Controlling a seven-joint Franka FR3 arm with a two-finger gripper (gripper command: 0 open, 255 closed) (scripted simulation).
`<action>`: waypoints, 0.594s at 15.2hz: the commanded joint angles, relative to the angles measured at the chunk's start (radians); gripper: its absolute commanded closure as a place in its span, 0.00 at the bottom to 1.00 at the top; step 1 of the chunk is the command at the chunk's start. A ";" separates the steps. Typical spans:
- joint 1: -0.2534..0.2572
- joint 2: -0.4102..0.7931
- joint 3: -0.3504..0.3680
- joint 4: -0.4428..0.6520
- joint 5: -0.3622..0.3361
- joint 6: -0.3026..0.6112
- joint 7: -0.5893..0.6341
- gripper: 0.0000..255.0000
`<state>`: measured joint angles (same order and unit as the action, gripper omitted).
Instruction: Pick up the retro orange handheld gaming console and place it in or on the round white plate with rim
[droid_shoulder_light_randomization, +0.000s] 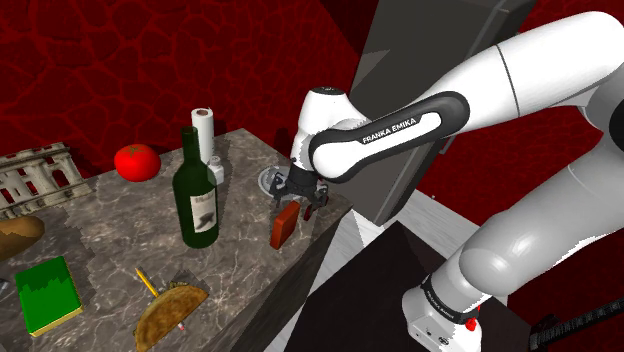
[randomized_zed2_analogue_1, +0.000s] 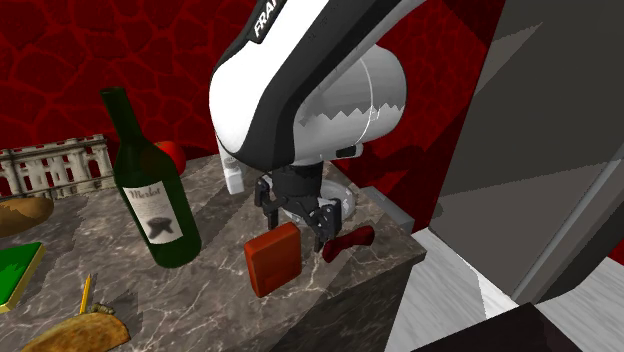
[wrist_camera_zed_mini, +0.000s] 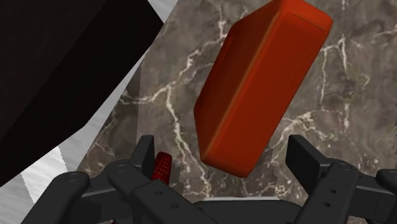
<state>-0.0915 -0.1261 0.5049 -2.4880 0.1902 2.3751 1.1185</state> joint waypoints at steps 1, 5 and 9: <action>0.000 0.000 0.000 0.000 0.000 0.000 0.000 0.00; 0.000 0.000 0.000 0.000 0.000 0.000 0.000 1.00; 0.000 0.001 0.000 0.001 -0.001 0.000 0.001 1.00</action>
<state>-0.0921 -0.1262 0.5042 -2.4866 0.1896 2.3760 1.1189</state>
